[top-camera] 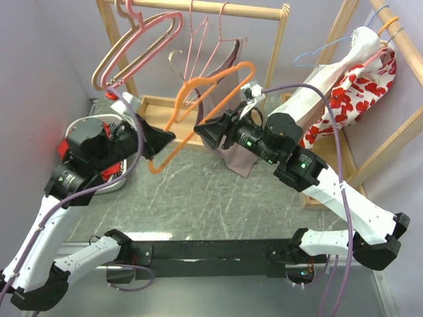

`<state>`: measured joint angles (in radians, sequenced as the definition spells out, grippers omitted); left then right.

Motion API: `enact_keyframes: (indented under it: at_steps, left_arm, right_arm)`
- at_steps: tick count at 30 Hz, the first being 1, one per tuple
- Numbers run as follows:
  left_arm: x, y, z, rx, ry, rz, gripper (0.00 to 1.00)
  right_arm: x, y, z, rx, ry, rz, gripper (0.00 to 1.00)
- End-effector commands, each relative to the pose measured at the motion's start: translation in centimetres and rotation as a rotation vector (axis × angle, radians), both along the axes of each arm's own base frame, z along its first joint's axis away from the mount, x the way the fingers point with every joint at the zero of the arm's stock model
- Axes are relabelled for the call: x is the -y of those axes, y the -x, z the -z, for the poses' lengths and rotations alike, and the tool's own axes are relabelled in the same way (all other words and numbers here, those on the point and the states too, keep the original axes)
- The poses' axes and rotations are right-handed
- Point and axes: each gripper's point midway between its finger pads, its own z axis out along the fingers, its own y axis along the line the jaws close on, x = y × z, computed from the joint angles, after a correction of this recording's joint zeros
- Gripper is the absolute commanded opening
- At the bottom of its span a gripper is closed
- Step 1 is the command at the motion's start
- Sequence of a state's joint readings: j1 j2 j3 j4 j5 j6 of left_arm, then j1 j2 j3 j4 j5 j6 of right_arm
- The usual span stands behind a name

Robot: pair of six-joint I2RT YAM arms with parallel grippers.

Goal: Remove the tank top from the hanger
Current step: Place the hanger at the clothesline.

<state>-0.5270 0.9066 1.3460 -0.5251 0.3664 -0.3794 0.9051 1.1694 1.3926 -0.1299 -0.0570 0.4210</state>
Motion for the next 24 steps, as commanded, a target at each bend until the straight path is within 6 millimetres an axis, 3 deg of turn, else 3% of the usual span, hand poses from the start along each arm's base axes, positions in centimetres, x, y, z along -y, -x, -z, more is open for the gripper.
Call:
enact_keyframes:
  at_steps: [1,8,9,10,12,15,21,24]
  left_arm:
    - [-3.0,-0.4,-5.5,0.12,0.085,-0.171,0.01]
    - [-4.9,0.3,-7.0,0.133,0.085,-0.242,0.01]
    - [-5.4,-0.5,-6.9,0.117,0.064,-0.29,0.01]
    - [-6.2,-0.2,-8.4,0.138,0.075,-0.32,0.01]
    - [-6.9,-0.8,-8.2,0.119,0.042,-0.371,0.01]
    - [-9.7,-1.1,-9.8,0.124,0.036,-0.512,0.01]
    - [-12.8,-1.1,-9.3,0.053,-0.077,-0.661,0.01]
    - [-12.0,-0.8,-9.4,0.059,-0.07,-0.609,0.01]
  right_arm:
    - [1.9,-0.5,-0.2,0.033,0.032,0.07,0.64]
    - [2.4,-0.9,-0.3,0.038,0.029,0.101,0.67]
    - [2.4,-1.0,-0.1,0.034,0.034,0.107,0.67]
    - [2.5,-0.9,-0.1,0.034,0.032,0.108,0.67]
    - [2.7,-0.9,-0.1,0.038,0.025,0.114,0.67]
    - [3.1,-0.9,-0.3,0.045,0.027,0.126,0.67]
    - [3.6,-1.1,0.0,0.047,0.042,0.151,0.67]
    - [3.8,-1.1,-0.1,0.052,0.035,0.157,0.67]
